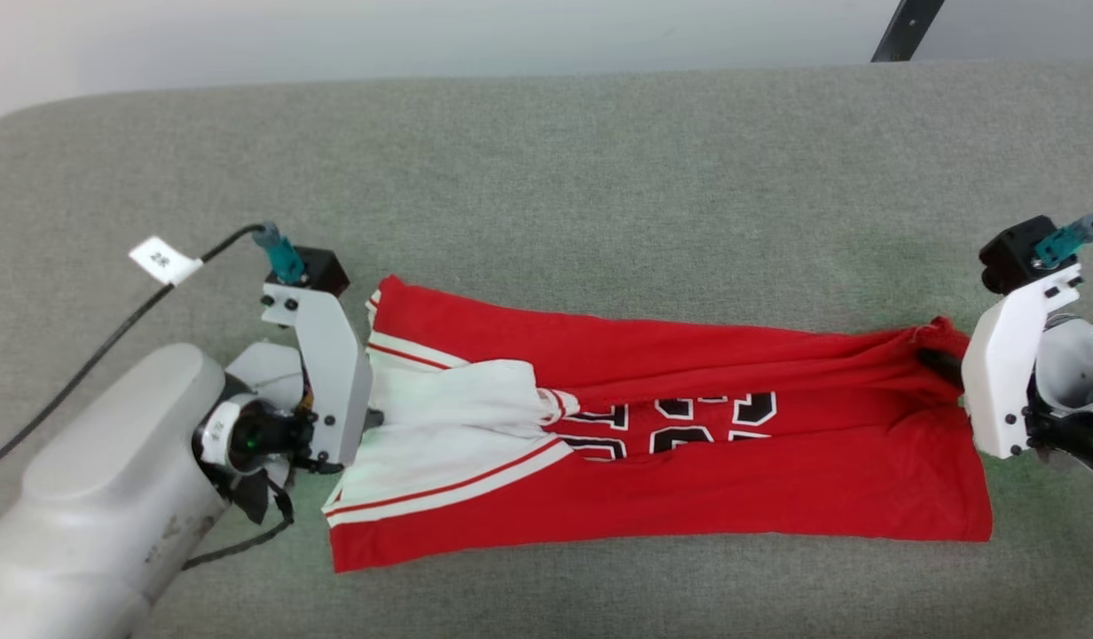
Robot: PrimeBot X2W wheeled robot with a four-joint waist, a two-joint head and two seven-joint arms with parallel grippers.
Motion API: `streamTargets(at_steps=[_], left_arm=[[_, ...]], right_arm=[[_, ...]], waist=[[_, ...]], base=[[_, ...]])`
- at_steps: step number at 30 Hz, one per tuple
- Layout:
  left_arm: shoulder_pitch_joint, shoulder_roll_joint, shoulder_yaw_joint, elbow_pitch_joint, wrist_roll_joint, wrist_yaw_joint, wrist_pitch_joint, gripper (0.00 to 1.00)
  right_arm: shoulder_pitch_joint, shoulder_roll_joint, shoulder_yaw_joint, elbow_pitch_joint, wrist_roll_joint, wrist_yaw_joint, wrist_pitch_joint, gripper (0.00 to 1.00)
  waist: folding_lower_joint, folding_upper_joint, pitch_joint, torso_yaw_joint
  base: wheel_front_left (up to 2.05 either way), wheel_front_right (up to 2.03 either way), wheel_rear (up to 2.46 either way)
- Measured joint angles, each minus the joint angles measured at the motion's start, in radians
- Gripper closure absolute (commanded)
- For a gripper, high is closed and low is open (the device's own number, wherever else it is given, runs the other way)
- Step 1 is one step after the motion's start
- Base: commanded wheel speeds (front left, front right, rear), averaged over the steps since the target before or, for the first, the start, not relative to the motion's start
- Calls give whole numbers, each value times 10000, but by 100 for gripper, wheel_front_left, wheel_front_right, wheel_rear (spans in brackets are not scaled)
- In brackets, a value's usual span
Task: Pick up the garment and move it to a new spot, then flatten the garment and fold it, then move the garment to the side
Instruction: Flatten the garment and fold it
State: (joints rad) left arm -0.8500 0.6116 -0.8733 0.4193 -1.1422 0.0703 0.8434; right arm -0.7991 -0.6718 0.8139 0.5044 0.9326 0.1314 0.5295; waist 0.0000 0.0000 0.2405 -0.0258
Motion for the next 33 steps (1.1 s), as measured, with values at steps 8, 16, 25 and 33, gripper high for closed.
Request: streamTargets(at_steps=[8,16,25,33], left_arm=[[-119,-278,-21,558,-54,414,326,100],[-314,-663,-52,1233,-92,445,401,98],[-344,-1127,-2,1929,-284,458,255,88],[-458,-1582,-201,2301,-169,387,71,0]], right_arm=[[-168,493,-25,282,130,0,1018,100],[-286,863,-109,757,299,-2,1910,100],[-388,1524,-468,1871,345,-33,2460,100],[-321,1912,-495,2596,268,-44,2673,100]], waist=[[0,0,362,-220],[-1,0,460,-254],[0,0,317,-111],[-1,0,-97,83]], base=[[0,0,0],[0,0,0],[0,0,0],[0,0,0]])
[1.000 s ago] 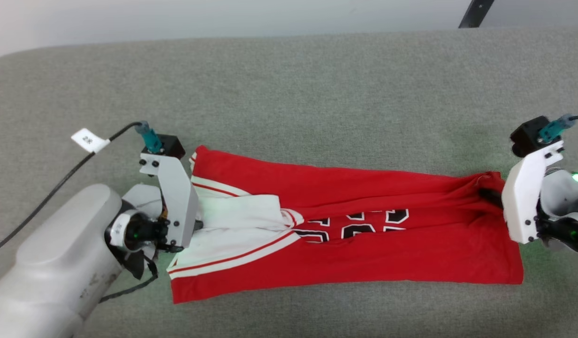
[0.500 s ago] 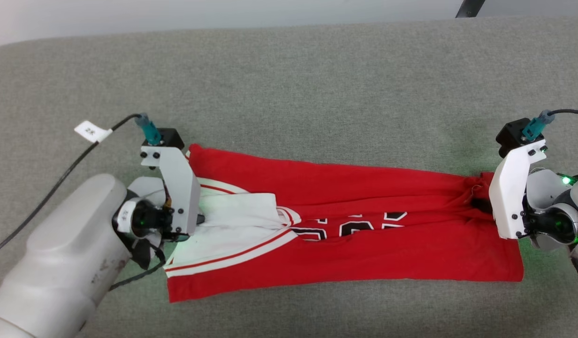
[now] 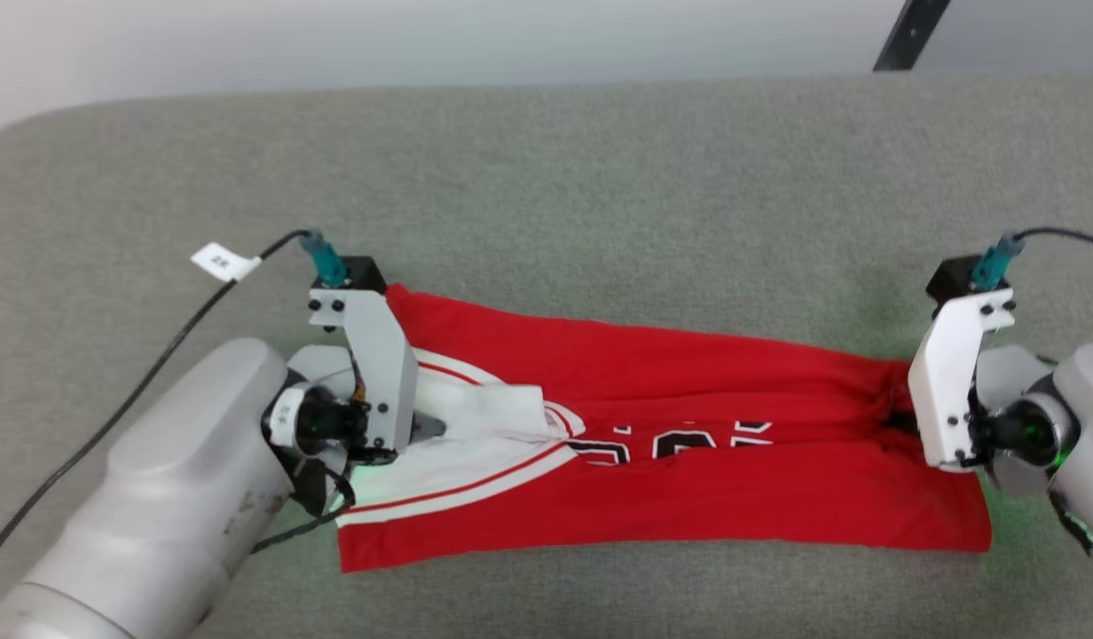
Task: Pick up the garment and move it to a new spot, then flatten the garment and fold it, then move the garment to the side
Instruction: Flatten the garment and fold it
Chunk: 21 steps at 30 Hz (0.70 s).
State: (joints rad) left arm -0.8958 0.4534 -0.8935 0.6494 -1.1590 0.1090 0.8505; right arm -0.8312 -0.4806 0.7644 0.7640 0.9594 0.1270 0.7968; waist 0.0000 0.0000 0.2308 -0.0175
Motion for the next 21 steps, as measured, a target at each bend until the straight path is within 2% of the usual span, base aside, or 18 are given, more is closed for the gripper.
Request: streamTargets(at_steps=[7,13,14,15,16,21], left_arm=[[0,385,-111,-213,167,-71,119,0],[78,754,-73,-905,472,385,-347,0],[149,796,-15,-1070,485,441,-470,0],[229,809,52,-1221,458,508,-614,0],[318,817,136,-1406,410,518,-763,0],[842,1170,474,-2132,495,564,-1954,0]], right_arm=[[544,77,136,176,35,0,63,100],[890,38,167,412,38,2,71,99],[912,36,174,493,-54,6,-19,74],[933,36,165,600,-171,17,-165,56],[937,54,119,750,-267,21,-299,0],[870,217,0,1312,-656,36,-865,0]], waist=[[0,0,-611,285],[0,0,-1035,636],[0,0,-1079,698],[0,0,-1117,757],[0,0,-1152,813],[0,0,-1368,940]], base=[[0,0,0],[0,0,0],[0,0,0],[0,0,0],[0,0,0],[0,0,0]])
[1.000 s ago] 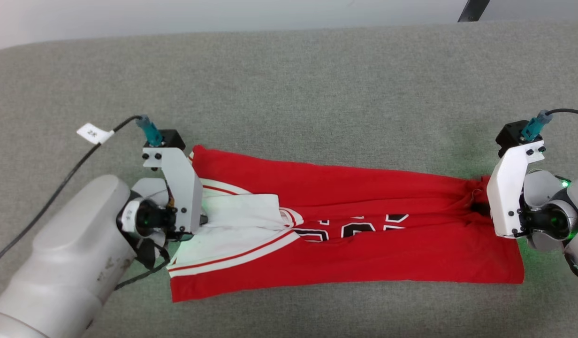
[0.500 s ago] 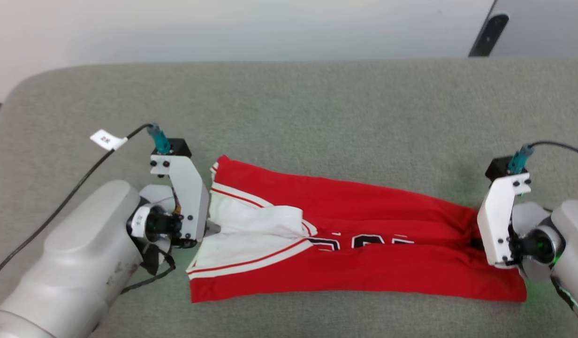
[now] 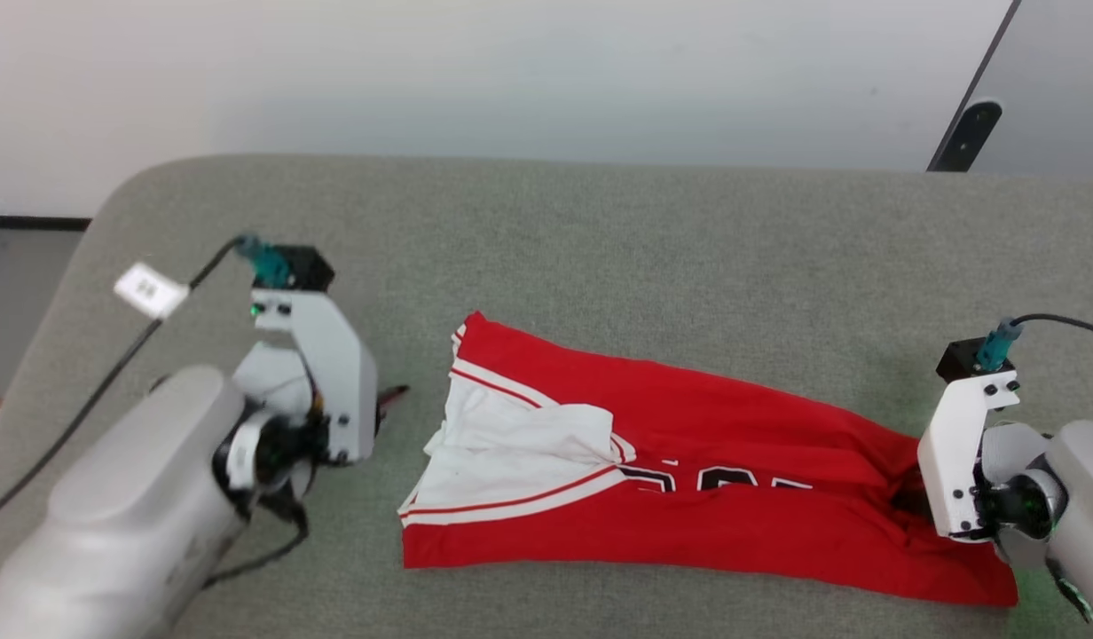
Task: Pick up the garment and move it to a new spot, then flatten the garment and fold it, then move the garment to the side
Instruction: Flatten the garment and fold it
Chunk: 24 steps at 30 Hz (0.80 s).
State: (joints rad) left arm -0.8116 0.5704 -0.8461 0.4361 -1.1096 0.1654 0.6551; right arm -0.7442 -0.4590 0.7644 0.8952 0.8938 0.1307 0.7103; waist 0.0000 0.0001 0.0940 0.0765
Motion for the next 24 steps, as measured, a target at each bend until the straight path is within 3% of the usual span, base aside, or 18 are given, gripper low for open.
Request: streamTargets(at_steps=[6,13,18,24], left_arm=[[1220,420,412,-731,-82,-67,-1463,0],[2801,1112,957,-2065,98,222,-3501,0],[4151,1279,1532,-2932,119,671,-5354,0],[5601,1296,1639,-3693,708,809,-7465,0]], right_arm=[[155,81,27,128,-142,0,-46,0],[477,-585,-8,-1035,-255,-2,-535,0],[1147,-1235,-69,-2694,-669,0,-2220,0],[2301,-1676,-395,-4454,-1864,8,-5570,0]], waist=[[0,0,-535,-74],[0,0,-1319,-282],[0,0,-1736,-485],[-1,0,-2069,-724]], base=[[0,0,0],[0,0,0],[0,0,0],[0,0,0]])
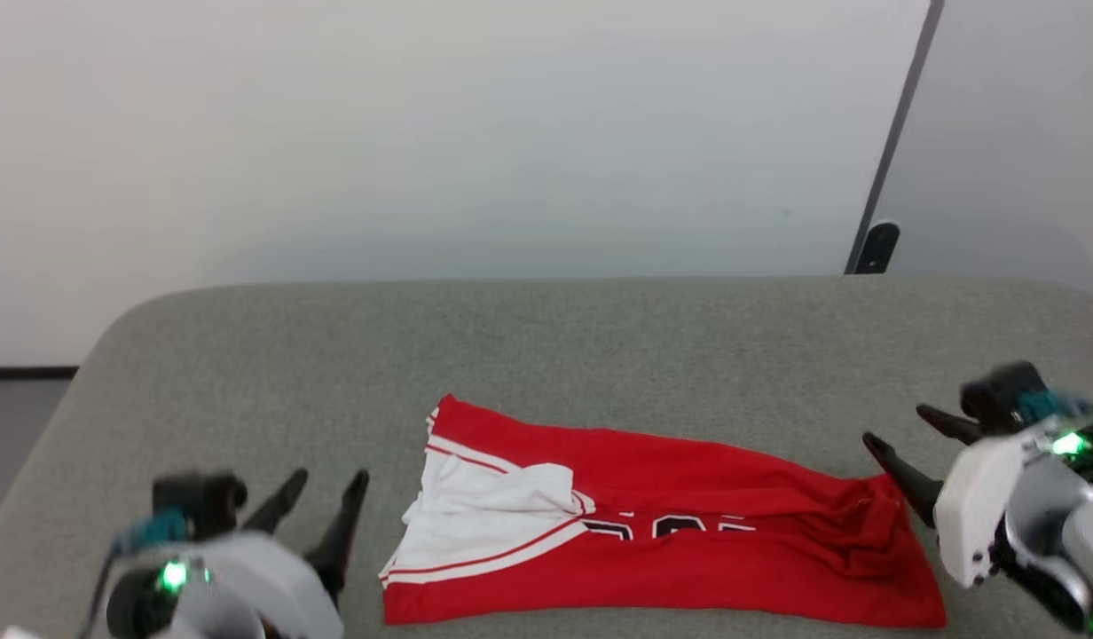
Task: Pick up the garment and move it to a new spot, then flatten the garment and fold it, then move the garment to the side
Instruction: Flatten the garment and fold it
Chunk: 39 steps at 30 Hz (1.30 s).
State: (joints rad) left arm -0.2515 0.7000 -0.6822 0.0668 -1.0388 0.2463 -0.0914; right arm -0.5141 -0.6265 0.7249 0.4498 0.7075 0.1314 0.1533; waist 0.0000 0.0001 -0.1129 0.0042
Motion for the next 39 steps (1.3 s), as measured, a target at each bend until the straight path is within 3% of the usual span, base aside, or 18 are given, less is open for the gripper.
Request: streamTargets(at_steps=[6,12,15,21,29,35,39], left_arm=[[971,-222,-12,-33,755,272,-1400,0],[1662,-945,759,-15,1553,224,-1687,0],[1978,-1310,1344,-171,2284,-203,-1699,0],[2643,-1965,2525,-173,3661,-1127,-1703,0],[3340,-3070,4071,-213,5062,-2115,-1728,0],[3367,-3822,4600,159,5595,-3057,-1728,0],[3213,-4121,4778,633,5580,-3382,-1728,0]], right_arm=[[1588,564,-1484,-339,-2021,0,-3097,0],[3451,1983,-4010,-723,-3797,-2,-4011,0],[4428,2788,-4932,-1218,-4475,-2,-4086,0],[5425,3793,-5683,-2117,-5434,0,-4121,0],[5657,3835,-6443,-2725,-5960,-2,-3770,0],[5718,3770,-6824,-2963,-5933,0,-3490,0],[5698,3749,-6834,-3016,-5839,0,-3290,0]], waist=[[0,-1,-277,-103],[0,0,-515,40],[0,0,-611,197],[1,0,-791,356],[0,0,-771,-127],[0,0,-638,-765],[1,0,-516,-1158]], base=[[0,0,0],[0,0,0],[0,0,0],[0,0,0],[0,0,0],[0,0,0],[0,0,0]])
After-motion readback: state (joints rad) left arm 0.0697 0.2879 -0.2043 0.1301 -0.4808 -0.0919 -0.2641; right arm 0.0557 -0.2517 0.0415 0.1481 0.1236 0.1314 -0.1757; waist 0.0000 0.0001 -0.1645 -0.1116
